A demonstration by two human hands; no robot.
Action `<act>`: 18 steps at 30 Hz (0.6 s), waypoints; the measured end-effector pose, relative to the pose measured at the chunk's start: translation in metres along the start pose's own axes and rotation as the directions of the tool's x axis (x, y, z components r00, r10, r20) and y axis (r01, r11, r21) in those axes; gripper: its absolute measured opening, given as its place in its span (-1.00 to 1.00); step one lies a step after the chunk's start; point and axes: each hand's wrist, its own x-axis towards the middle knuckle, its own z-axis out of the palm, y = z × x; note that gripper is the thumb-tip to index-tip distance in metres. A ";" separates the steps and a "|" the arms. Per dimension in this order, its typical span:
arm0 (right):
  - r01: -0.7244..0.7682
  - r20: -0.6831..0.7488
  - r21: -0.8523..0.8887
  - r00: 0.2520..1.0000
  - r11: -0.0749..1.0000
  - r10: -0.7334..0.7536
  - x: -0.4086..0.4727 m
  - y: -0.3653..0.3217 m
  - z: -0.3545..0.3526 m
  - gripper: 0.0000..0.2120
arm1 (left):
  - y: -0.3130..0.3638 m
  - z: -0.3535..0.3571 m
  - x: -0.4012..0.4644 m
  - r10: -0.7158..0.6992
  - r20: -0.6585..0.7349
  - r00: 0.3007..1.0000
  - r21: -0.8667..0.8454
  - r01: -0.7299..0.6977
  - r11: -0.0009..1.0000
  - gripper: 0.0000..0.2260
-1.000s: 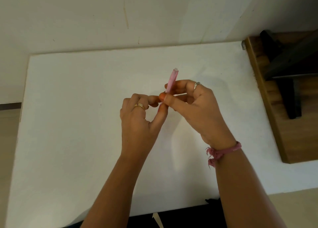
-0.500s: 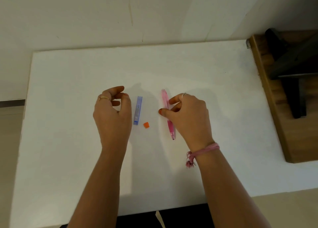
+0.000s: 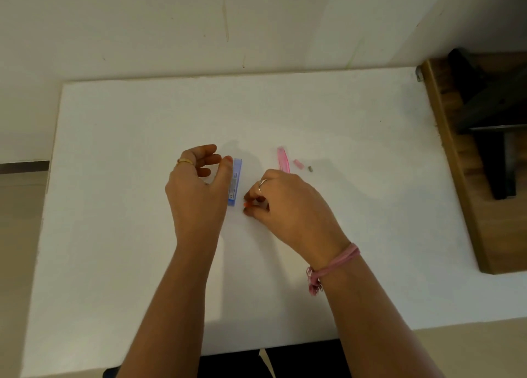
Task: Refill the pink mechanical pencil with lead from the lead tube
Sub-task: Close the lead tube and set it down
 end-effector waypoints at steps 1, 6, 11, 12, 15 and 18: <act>0.003 -0.008 0.001 1.000 1.000 -0.003 0.000 0.000 0.001 -0.74 | 0.000 0.001 -0.001 0.008 0.017 1.000 0.015 -0.008 1.000 -0.77; -0.040 0.007 0.162 0.999 0.986 0.040 -0.002 0.008 -0.006 -0.88 | -0.001 0.006 -0.007 0.092 0.118 0.989 0.132 -0.108 0.985 -0.62; -0.067 -0.293 0.482 0.927 0.873 0.233 -0.005 0.023 -0.022 -0.91 | 0.005 0.007 -0.008 0.068 0.146 0.987 0.062 -0.078 0.995 -0.72; -0.069 -0.314 0.544 0.907 0.836 0.280 -0.005 0.025 -0.024 -0.88 | 0.008 0.007 -0.009 0.088 0.153 0.984 0.049 -0.096 0.994 -0.72; -0.059 -0.291 0.733 0.873 0.677 0.392 -0.004 0.026 -0.027 -0.83 | 0.017 0.006 -0.013 0.179 0.179 0.967 -0.004 -0.182 0.983 -0.74; -0.022 -0.221 0.865 0.881 0.502 0.419 -0.005 0.024 -0.029 -0.87 | 0.021 0.007 -0.018 0.254 0.194 0.947 -0.045 -0.250 0.967 -0.72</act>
